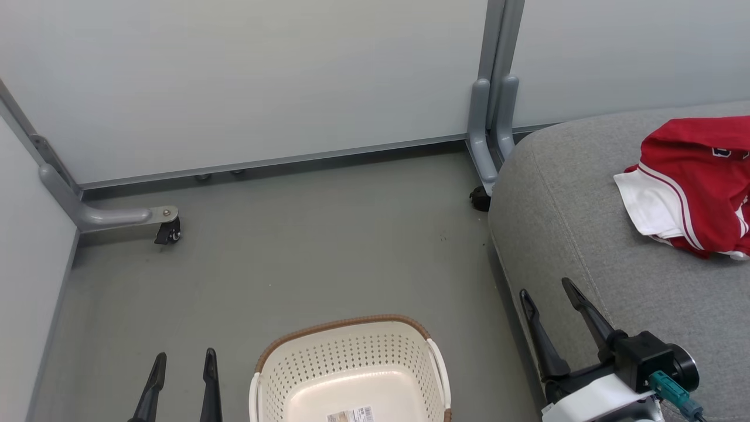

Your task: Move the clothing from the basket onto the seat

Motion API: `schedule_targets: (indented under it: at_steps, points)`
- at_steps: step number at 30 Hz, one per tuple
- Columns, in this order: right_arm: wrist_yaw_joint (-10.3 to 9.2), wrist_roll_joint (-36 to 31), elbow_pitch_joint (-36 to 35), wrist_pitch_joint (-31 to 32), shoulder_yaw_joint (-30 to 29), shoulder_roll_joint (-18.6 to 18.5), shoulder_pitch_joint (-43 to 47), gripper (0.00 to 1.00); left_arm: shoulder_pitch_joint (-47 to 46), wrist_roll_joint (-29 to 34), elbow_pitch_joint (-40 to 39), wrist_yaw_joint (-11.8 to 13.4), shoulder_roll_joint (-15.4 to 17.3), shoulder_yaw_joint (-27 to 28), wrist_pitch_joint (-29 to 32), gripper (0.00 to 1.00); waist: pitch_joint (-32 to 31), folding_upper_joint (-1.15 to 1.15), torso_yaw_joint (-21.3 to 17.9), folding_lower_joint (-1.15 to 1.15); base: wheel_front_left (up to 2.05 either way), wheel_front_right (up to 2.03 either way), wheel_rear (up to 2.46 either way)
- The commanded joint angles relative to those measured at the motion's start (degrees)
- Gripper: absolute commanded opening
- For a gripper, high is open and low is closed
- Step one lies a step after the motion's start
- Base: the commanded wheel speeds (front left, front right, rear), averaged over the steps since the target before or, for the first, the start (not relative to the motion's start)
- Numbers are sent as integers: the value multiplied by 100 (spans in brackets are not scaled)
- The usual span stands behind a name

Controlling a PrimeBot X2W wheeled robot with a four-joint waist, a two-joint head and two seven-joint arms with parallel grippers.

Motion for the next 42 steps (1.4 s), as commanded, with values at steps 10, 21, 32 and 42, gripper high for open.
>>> schedule_targets:
  at_steps: [10, 21, 32, 42]
  points:
    - [0, 421, 176, 75, -45, 43, 58, 0, -77, -313, 291, -8, -7, 0, 73, 0, -6, 0, 3, 0, 0, 0, 0]
    - [0, 1691, 307, 319, -205, 27, -131, 0, -406, -1543, 482, -32, 61, 32, 330, 0, 25, 0, 27, 0, 0, 0, 0]
    - [-1, 2779, 406, 541, -362, 34, -277, 0, -692, -2605, 653, -60, 107, 68, 558, 0, 57, 0, 51, 0, 0, 0, 0]
    - [-1, 3643, 483, 730, -500, 51, -393, 0, -914, -3447, 759, -73, 135, 113, 751, 0, 86, 0, 73, 0, 0, 0, 0]
